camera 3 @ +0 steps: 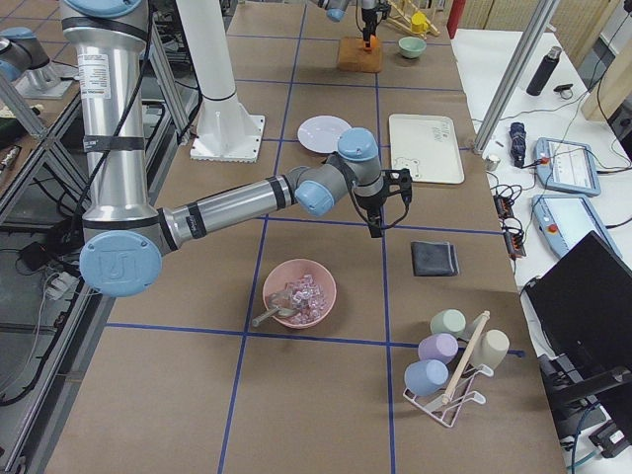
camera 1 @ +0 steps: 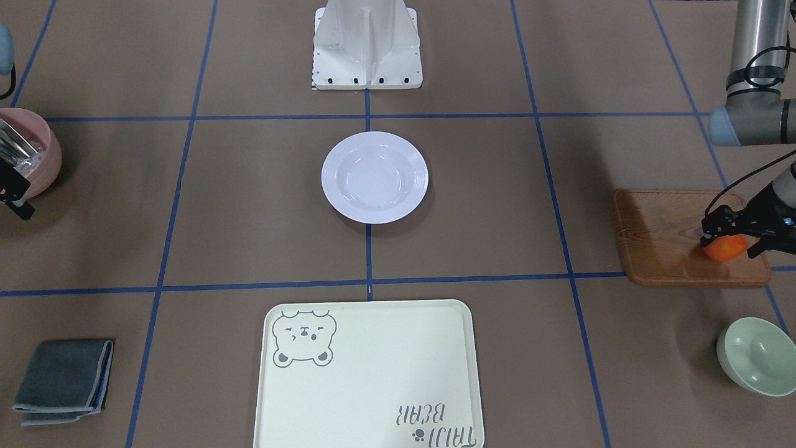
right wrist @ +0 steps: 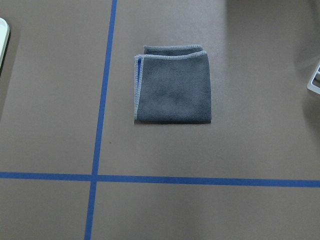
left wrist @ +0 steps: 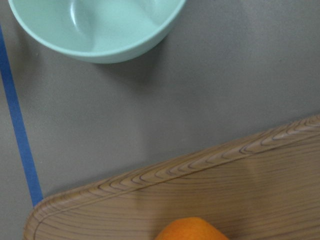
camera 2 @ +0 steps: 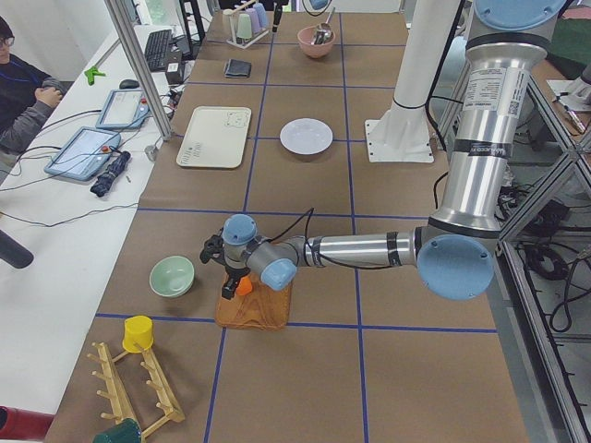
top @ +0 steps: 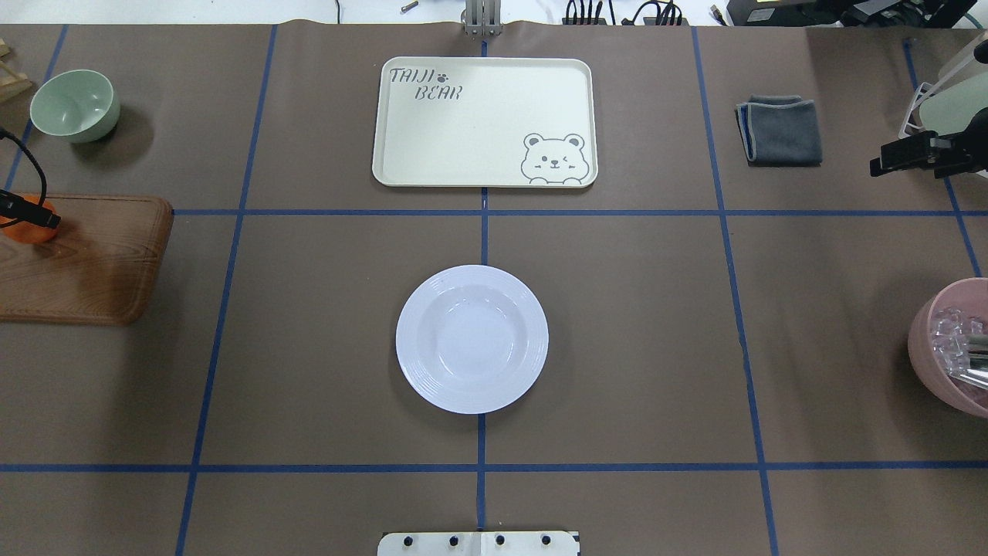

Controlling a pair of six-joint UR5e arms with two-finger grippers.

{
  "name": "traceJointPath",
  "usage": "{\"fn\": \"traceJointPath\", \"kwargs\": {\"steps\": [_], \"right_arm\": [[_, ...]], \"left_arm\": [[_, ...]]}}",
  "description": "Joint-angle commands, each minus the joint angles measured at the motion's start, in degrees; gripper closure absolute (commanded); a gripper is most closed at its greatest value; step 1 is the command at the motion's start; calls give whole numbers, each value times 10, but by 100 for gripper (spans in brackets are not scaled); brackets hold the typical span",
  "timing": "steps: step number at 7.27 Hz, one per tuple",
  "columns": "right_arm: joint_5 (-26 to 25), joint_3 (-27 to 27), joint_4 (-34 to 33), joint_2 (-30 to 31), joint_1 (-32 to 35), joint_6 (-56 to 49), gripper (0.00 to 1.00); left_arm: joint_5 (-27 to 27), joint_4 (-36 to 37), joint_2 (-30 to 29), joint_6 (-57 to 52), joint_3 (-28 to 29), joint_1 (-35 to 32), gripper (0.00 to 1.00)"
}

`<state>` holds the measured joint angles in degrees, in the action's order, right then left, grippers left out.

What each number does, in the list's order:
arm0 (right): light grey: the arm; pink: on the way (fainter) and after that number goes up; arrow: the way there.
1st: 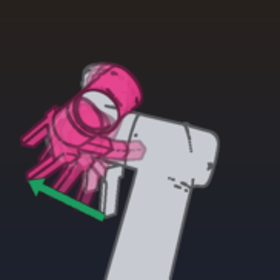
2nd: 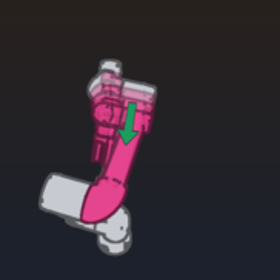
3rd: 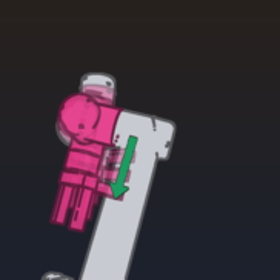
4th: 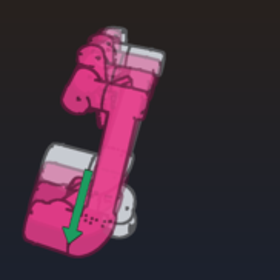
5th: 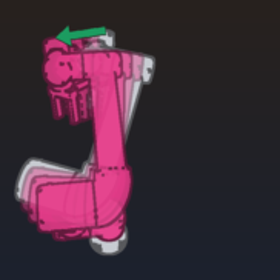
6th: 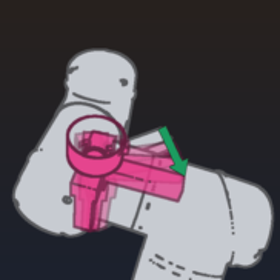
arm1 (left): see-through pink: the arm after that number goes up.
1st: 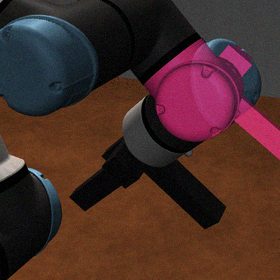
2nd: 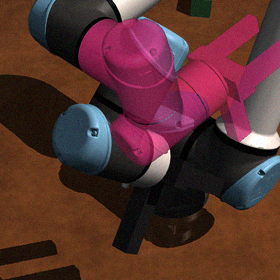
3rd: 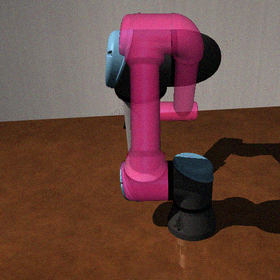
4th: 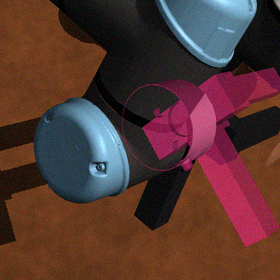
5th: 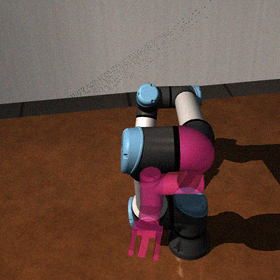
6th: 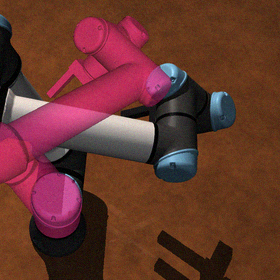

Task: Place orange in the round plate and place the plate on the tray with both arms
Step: 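Lower the left gripper onto the orange on the wooden board and grasp it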

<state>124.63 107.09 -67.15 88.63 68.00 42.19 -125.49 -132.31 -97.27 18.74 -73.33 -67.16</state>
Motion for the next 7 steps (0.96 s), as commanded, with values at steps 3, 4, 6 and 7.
{"fn": "traceJointPath", "kwargs": {"steps": [3, 4, 6, 7], "right_arm": [[1, 0, 0, 0, 0, 0, 0], [2, 0, 0, 0, 0, 0, 0], [3, 0, 1, -2, -1, 5, 0], [3, 0, 1, -3, -1, 6, 0]], "left_arm": [[-46, 8, 2, 2, -38, -1, 100], [-94, 10, -3, 9, -54, -10, 100], [-93, 83, -23, 78, -136, -16, 100], [-85, 104, -39, 161, -184, -3, 100]]}}
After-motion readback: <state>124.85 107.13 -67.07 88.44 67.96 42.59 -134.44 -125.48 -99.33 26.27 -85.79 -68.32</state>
